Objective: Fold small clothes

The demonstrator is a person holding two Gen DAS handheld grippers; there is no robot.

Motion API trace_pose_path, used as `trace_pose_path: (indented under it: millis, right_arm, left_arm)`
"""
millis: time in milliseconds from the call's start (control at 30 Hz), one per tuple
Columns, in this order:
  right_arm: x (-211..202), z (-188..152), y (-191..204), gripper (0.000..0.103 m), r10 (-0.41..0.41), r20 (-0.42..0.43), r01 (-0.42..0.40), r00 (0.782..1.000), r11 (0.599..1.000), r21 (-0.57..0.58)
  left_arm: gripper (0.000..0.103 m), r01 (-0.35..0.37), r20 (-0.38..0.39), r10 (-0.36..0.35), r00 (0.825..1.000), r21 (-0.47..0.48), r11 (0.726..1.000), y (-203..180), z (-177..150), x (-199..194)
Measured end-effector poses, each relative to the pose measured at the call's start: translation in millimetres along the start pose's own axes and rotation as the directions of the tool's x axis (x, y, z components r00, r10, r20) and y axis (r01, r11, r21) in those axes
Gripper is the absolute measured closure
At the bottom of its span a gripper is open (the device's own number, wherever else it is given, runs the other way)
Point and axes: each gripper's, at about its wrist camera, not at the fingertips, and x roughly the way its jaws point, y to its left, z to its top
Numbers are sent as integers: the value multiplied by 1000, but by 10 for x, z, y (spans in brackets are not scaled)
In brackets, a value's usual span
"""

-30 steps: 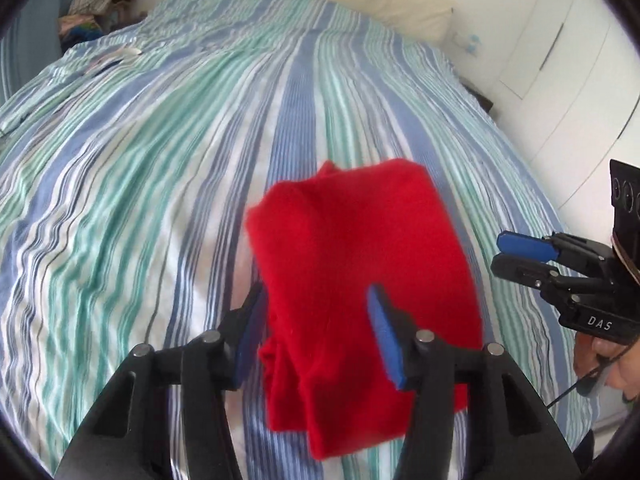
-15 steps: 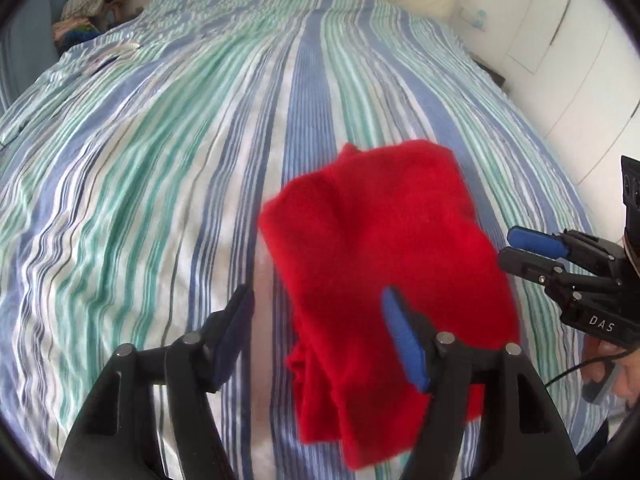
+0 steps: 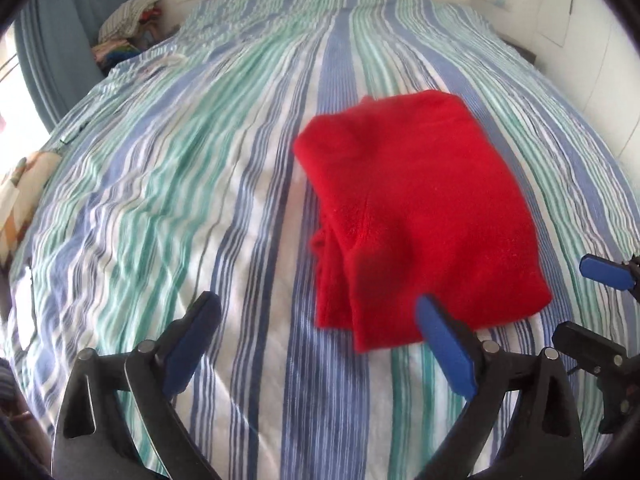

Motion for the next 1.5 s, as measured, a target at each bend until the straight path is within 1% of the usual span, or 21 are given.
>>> trace_pose_path:
  millis: [33,233,367,500,567,700,767,833,967,1067,1167,1200,1333,1500]
  right_arm:
    - [-83,-17,20,22,-7,14,7,1000,1000,-4]
    - [-404,-201,108,22,-54,33,55,998,998,-27]
    - [-503,-353,112,22,-73,22,74,997,997,-17]
    - [-534,-442,85,21,-85,12,85,996,996,5]
    - [-527,-466,59,21,-87,3,87,996,996,17]
    - [-543,-495,-71,21,-89,-2,89,996,994,57]
    - [-552,-510,-157,21,-96,-5,96,995,992,81]
    - [-539,-540,-240,20,-107,-12,107,994,989,103]
    - [-524,-696,-282,21,-156,-25,158,987,980,123]
    - [-564,-858,-199,20,-149,-19,150,989,979,138]
    - [-607,-1013,-97,20,-153,-6,152,988,978,144]
    - [-609,-1061,-72,19,-155,-5,154,988,977,147]
    - [-574,-1207,-42,18,-151,-29,154,988,974,169]
    - [-613,-1276,-38,17,-161,-26,162,987,970,181]
  left_arm:
    - [5,-1,5,1,1000,1,1000,-8,3,-38]
    - [5,-15,49,14,999,8,1000,-56,-28,-296]
    - [5,-18,62,17,998,14,1000,-75,-59,-400]
    - [5,-18,53,17,998,27,999,-50,-94,-385]
    - [4,4,23,-5,1000,14,1000,28,-133,-309]
    - [5,95,-35,-97,995,-53,994,277,-246,-148]
    - [5,119,-39,-123,992,-85,989,401,-321,-114]
    - [5,133,-24,-136,990,-101,986,467,-416,-124]
    - [5,128,8,-128,992,-101,987,458,-592,-180]
    - [5,112,31,-109,994,-94,989,400,-667,-232]
    - [5,122,27,-119,992,-100,988,344,-698,-242]
    - [5,127,23,-125,992,-102,987,336,-698,-241]
    - [5,132,27,-130,991,-96,987,271,-716,-289]
    - [5,115,26,-113,993,-82,990,245,-733,-326]
